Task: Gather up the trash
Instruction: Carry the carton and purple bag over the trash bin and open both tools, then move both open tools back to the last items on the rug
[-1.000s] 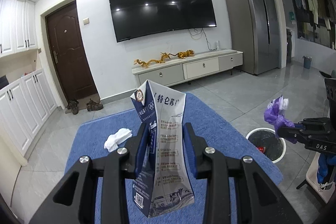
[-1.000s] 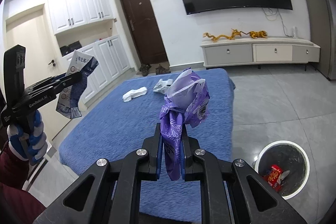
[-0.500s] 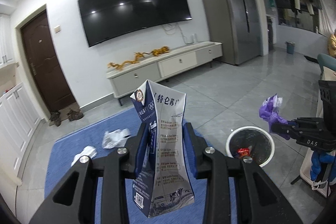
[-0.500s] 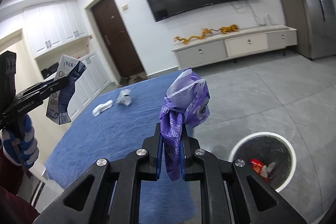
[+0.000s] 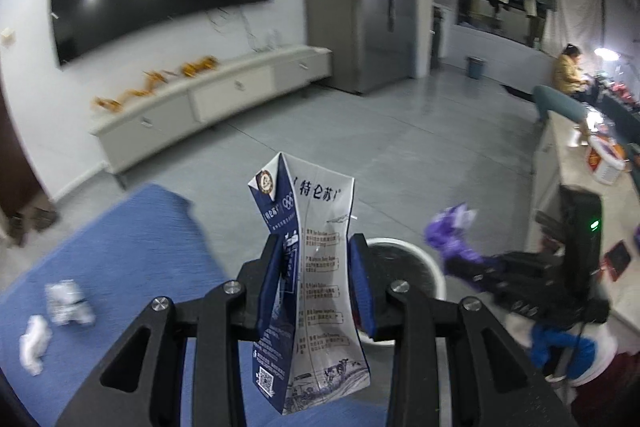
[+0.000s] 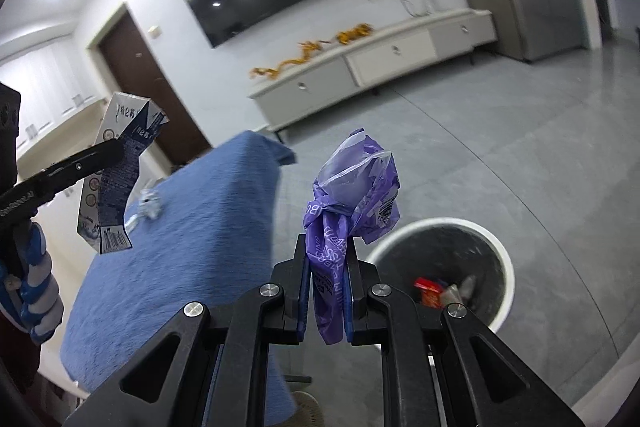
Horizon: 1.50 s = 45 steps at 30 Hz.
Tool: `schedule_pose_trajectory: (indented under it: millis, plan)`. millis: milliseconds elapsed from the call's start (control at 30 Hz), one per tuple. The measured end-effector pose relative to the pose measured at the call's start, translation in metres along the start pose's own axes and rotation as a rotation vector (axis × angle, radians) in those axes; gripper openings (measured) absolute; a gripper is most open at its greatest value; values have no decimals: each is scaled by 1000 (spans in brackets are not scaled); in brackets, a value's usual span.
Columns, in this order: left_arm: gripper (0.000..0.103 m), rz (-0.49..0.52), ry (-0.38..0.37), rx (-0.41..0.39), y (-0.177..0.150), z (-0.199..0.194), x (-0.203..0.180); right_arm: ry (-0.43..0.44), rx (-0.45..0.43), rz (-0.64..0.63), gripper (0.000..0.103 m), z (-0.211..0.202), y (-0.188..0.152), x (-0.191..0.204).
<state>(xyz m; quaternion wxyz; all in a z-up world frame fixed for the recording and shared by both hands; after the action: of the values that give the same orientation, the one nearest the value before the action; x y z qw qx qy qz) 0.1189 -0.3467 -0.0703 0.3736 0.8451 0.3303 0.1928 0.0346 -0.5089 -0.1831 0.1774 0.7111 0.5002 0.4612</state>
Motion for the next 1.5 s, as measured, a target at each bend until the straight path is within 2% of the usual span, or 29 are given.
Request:
schedule_pose_trajectory:
  millis: [367, 433, 467, 500, 667, 867, 1200, 1500]
  plan:
    - [35, -104, -280, 171, 16, 118, -38, -158, 96, 96, 17, 51, 5, -58]
    - [52, -125, -310, 191, 15, 130, -40, -193, 106, 98, 27, 55, 3, -62]
    - [65, -133, -309, 190, 15, 134, -42, -215, 112, 99, 40, 58, 3, -66]
    - [69, -141, -309, 183, 15, 138, -42, -231, 114, 100, 47, 60, 3, -68]
    - [69, -164, -319, 182, 13, 141, -36, -270, 119, 118, 48, 60, 1, -75]
    - [69, -140, -209, 111, 10, 109, -23, -269, 101, 106, 49, 49, 4, -60]
    - [69, -170, 132, -145, 0, -9, 39, -211, -32, -38, 62, 14, 40, 23]
    - [70, -160, 265, -233, -32, -101, 64, -189, -146, -122, 79, -36, 44, 94]
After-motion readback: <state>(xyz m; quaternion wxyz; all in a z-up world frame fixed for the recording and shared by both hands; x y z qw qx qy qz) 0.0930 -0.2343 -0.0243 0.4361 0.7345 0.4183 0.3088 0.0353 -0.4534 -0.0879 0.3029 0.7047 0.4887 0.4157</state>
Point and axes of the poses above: each gripper's, at about its wrist camera, not at the fingertips, and z roughly the way its jaws point, x to its left, y to its top, the point moved 2 cm from there along z, roughly the way its jaws point, and after that the axes turned 6 degrees about y, right-handed, at the moved point
